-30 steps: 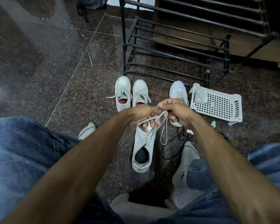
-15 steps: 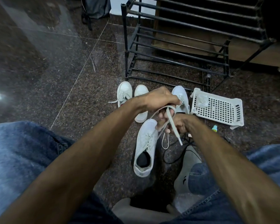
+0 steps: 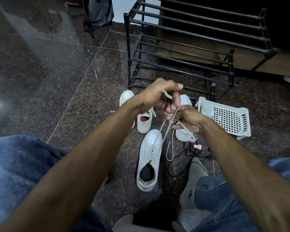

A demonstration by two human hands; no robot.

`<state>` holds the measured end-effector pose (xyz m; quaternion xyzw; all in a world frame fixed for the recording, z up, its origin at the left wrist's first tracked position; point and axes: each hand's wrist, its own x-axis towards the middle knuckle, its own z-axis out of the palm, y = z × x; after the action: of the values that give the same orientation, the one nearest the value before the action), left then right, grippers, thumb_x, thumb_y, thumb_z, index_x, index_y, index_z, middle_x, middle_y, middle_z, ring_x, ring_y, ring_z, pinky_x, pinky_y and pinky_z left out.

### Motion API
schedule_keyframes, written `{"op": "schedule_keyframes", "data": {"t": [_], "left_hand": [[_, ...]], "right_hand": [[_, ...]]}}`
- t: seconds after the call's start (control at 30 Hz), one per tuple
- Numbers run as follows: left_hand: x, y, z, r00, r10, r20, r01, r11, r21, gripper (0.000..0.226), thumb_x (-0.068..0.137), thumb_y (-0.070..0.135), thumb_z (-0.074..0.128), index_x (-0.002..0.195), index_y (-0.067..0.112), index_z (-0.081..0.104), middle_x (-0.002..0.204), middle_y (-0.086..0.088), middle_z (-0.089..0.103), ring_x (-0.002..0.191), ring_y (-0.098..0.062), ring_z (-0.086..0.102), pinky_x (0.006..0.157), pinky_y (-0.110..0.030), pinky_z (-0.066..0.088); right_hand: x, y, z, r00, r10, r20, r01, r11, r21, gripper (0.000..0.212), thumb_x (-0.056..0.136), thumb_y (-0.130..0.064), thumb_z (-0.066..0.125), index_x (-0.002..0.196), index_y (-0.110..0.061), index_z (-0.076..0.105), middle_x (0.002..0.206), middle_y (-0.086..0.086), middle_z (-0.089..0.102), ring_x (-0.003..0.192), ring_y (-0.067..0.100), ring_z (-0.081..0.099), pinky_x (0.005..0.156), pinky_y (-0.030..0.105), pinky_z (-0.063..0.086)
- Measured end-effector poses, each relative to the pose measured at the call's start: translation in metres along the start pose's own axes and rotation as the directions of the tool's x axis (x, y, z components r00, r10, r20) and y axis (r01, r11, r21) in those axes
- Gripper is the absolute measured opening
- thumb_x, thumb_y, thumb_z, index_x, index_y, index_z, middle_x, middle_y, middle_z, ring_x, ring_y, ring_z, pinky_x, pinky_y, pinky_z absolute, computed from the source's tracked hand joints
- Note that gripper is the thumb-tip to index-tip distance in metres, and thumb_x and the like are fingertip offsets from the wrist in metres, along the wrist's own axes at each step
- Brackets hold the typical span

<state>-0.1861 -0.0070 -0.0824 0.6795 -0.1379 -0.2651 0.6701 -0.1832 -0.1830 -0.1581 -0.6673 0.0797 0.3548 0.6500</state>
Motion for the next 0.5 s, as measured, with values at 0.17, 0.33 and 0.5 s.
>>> {"op": "schedule_keyframes", "data": {"t": [0.17, 0.33, 0.5], "left_hand": [[0.008, -0.004, -0.011, 0.975, -0.014, -0.22, 0.002, 0.999, -0.054, 0.032, 0.092, 0.024, 0.051, 0.084, 0.002, 0.073, 0.075, -0.013, 0.069, 0.059, -0.021, 0.059, 0.06, -0.031, 0.05], [0.012, -0.046, -0.018, 0.863, -0.14, -0.485, 0.128, 0.99, -0.057, 0.028, 0.097, 0.029, 0.051, 0.121, 0.022, 0.062, 0.108, -0.002, 0.07, 0.087, -0.022, 0.07, 0.074, -0.035, 0.057], [-0.006, -0.101, -0.007, 0.77, -0.374, -0.517, 0.491, 0.864, 0.107, 0.02, 0.09, 0.021, 0.058, 0.087, 0.005, 0.069, 0.081, -0.01, 0.07, 0.069, -0.017, 0.065, 0.066, -0.031, 0.056]], "right_hand": [[-0.008, -0.004, 0.0, 0.983, -0.032, 0.179, 0.042, 0.998, -0.055, 0.036, 0.087, 0.015, 0.043, 0.106, -0.002, 0.068, 0.105, 0.02, 0.07, 0.047, 0.009, 0.049, 0.035, 0.017, 0.032], [-0.002, 0.0, 0.004, 0.995, -0.103, -0.003, 0.102, 0.991, -0.085, 0.016, 0.094, -0.009, 0.057, 0.1, -0.002, 0.07, 0.094, 0.016, 0.073, 0.042, 0.006, 0.041, 0.033, 0.016, 0.027], [0.009, 0.007, 0.008, 0.97, -0.062, -0.235, 0.066, 0.998, 0.009, 0.017, 0.086, -0.008, 0.07, 0.098, 0.004, 0.067, 0.08, 0.014, 0.074, 0.034, 0.004, 0.036, 0.032, 0.012, 0.024]]}}
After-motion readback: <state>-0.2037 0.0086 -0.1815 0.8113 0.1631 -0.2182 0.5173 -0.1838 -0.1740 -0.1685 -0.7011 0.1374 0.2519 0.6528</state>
